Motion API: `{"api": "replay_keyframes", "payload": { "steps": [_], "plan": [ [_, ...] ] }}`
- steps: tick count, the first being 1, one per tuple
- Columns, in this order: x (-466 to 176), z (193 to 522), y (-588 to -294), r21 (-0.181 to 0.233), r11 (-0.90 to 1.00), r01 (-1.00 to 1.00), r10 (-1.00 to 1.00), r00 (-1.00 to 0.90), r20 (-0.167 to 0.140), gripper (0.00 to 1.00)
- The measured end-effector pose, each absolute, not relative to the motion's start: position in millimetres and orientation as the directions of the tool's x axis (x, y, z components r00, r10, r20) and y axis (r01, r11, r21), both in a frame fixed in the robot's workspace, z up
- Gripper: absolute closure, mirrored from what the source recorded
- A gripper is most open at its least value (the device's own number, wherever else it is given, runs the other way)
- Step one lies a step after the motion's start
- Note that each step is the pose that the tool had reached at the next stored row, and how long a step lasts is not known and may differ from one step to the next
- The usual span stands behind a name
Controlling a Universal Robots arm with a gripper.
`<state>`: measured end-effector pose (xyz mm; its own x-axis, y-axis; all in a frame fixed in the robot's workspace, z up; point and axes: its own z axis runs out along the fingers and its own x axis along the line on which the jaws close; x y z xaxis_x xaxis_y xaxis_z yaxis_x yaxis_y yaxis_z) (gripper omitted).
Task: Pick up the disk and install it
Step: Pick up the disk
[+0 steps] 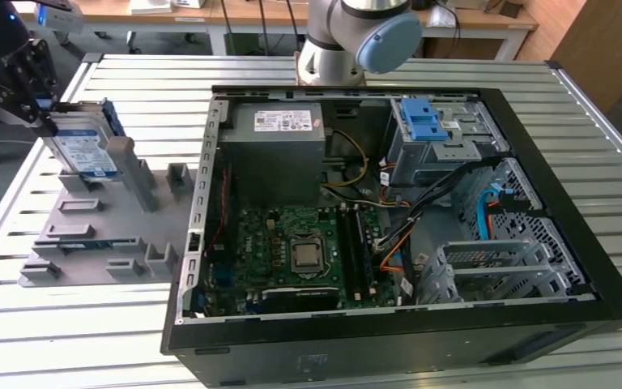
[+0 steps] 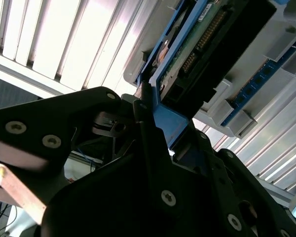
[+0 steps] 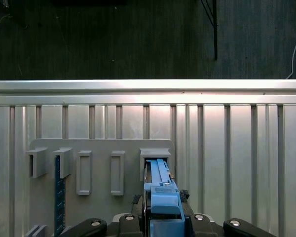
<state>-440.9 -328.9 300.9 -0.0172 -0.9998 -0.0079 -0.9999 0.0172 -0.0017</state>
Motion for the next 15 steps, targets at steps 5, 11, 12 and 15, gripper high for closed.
{"api": "replay_keyframes", "payload": {
  "steps": [5,11,12,15],
  "plan": [
    [-440.9,301.6,-328.9,-0.002,0.017,-1.000,-1.000,-0.017,-0.008,0.63],
    [-440.9,302.6,-328.9,-0.002,0.017,-1.000,-1.000,-0.017,-0.008,0.63],
    [-440.9,302.7,-328.9,-0.002,0.017,-1.000,-1.000,-0.017,-0.008,0.63],
    [-440.9,302.9,-328.9,-0.002,0.017,-1.000,-1.000,-0.017,-0.008,0.63]
  ]
}}
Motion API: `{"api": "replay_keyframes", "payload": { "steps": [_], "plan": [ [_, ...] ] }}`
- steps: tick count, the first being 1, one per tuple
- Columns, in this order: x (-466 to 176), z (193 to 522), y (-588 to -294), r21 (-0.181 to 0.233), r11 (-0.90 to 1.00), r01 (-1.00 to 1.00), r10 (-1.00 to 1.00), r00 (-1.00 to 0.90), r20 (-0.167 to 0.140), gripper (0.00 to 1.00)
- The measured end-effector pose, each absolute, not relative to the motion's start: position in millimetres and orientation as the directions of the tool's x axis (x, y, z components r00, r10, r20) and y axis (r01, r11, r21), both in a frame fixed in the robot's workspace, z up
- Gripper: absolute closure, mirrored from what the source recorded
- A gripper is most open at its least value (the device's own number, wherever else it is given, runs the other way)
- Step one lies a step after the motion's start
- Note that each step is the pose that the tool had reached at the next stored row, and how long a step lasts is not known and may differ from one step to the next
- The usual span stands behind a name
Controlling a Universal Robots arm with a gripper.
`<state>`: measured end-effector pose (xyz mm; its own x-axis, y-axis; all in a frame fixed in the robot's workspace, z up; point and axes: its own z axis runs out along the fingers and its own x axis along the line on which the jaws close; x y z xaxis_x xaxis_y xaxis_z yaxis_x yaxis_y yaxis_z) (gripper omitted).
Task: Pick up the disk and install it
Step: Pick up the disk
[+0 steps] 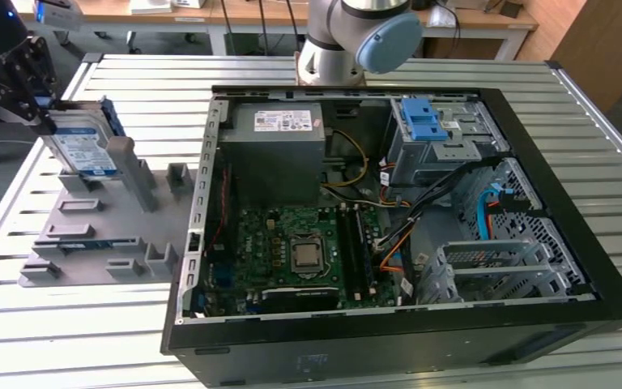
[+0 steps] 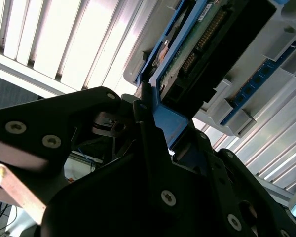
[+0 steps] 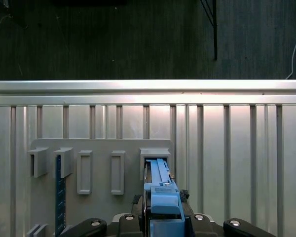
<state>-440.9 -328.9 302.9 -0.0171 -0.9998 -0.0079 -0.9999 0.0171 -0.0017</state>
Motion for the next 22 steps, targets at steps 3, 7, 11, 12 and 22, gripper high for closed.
{"api": "replay_keyframes", "payload": {
  "steps": [3,7,11,12,22],
  "plan": [
    [-440.9,303.6,-329.0,-0.002,0.017,-1.000,-1.000,-0.017,-0.008,0.63],
    [-440.9,305.1,-328.9,-0.002,0.017,-1.000,-1.000,-0.017,-0.008,0.63],
    [-440.9,306.7,-328.9,-0.002,0.017,-1.000,-1.000,-0.017,-0.008,0.63],
    [-440.9,307.3,-328.9,-0.002,0.017,-1.000,-1.000,-0.017,-0.008,0.63],
    [-440.9,311.1,-328.9,-0.002,0.017,-1.000,-1.000,-0.017,-0.008,0.63]
  ]
}}
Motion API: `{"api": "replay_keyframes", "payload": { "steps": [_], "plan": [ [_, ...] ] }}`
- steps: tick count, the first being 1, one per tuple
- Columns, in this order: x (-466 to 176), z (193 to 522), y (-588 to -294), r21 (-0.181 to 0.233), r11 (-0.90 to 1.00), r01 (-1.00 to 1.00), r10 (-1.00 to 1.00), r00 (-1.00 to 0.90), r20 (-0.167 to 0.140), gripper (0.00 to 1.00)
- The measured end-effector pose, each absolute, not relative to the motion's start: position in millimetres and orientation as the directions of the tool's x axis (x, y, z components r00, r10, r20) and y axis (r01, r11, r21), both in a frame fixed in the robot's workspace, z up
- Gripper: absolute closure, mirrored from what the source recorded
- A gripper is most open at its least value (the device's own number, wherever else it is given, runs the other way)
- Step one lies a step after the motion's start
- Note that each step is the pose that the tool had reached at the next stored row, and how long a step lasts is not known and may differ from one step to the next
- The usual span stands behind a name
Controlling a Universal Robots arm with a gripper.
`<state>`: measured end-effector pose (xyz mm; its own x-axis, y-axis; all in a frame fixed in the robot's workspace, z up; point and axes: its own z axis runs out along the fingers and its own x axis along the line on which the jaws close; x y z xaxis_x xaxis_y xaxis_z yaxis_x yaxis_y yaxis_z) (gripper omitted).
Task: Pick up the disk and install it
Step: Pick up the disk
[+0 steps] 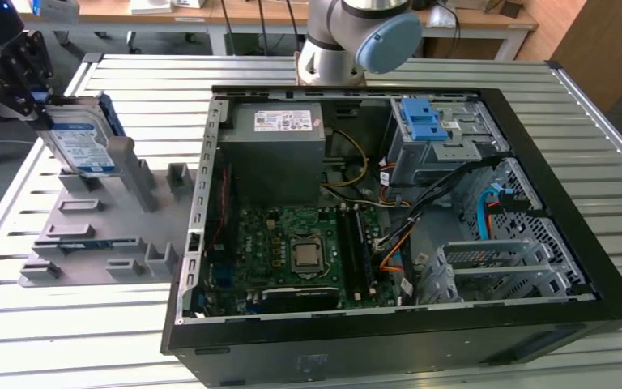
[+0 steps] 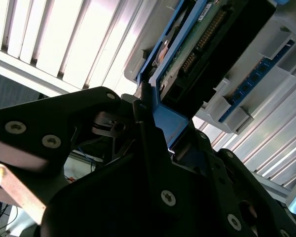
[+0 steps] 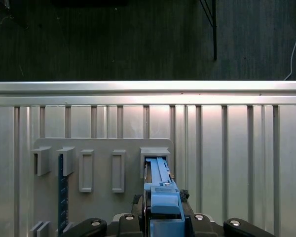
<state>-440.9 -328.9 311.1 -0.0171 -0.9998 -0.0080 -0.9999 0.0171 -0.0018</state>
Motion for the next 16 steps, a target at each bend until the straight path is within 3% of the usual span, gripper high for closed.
{"api": "replay_keyframes", "payload": {
  "steps": [16],
  "plan": [
    [-440.9,318.0,-328.9,-0.002,0.017,-1.000,-1.000,-0.017,-0.008,0.63]
  ]
}}
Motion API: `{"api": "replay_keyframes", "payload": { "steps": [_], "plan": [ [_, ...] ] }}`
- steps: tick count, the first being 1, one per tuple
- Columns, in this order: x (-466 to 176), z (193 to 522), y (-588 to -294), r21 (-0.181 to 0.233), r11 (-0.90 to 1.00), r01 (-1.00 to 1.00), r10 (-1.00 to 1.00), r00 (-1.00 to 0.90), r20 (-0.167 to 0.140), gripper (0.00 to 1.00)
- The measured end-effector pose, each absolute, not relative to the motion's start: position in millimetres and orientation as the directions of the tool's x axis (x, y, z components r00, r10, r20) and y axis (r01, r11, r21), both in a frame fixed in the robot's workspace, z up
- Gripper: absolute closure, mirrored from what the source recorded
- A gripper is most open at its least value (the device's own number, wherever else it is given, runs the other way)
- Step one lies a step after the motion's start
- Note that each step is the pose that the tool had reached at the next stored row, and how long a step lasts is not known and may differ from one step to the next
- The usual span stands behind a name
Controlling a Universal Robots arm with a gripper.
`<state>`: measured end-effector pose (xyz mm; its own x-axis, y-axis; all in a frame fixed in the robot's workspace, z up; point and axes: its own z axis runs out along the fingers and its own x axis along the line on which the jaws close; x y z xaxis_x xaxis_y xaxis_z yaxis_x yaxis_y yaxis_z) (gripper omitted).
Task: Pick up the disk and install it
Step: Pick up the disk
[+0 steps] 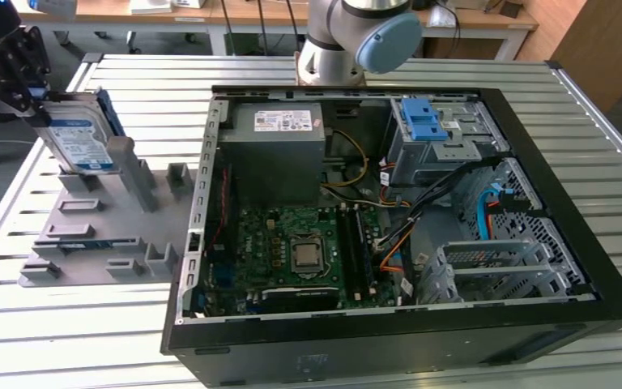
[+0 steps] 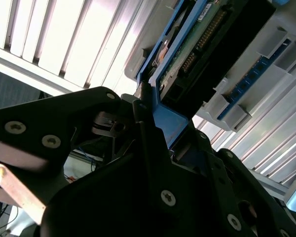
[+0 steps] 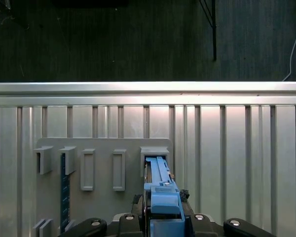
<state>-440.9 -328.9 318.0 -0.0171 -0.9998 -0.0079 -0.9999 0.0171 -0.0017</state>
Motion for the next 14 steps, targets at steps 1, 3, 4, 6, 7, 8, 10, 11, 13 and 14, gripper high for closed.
{"api": "replay_keyframes", "payload": {
  "steps": [1,3,4,6,7,8,10,11,13,14],
  "plan": [
    [-440.9,318.8,-328.9,-0.002,0.017,-1.000,-1.000,-0.017,-0.008,0.63],
    [-440.9,320.3,-328.9,-0.002,0.017,-1.000,-1.000,-0.017,-0.008,0.63],
    [-440.9,321.2,-329.0,-0.002,0.017,-1.000,-1.000,-0.017,-0.008,0.63],
    [-440.9,322.6,-328.9,-0.002,0.017,-1.000,-1.000,-0.017,-0.008,0.63],
    [-440.9,323.3,-328.9,-0.002,0.017,-1.000,-1.000,-0.017,-0.008,0.63],
    [-440.9,323.9,-328.9,-0.002,0.017,-1.000,-1.000,-0.017,-0.008,0.63],
    [-440.9,325.1,-328.9,-0.002,0.017,-1.000,-1.000,-0.017,-0.008,0.63],
    [-440.9,325.8,-329.0,-0.002,0.017,-1.000,-1.000,-0.017,-0.008,0.63],
    [-440.9,327.0,-328.9,-0.002,0.017,-1.000,-1.000,-0.017,-0.008,0.63],
    [-440.9,327.7,-328.9,-0.002,0.017,-1.000,-1.000,-0.017,-0.008,0.63]
  ]
}}
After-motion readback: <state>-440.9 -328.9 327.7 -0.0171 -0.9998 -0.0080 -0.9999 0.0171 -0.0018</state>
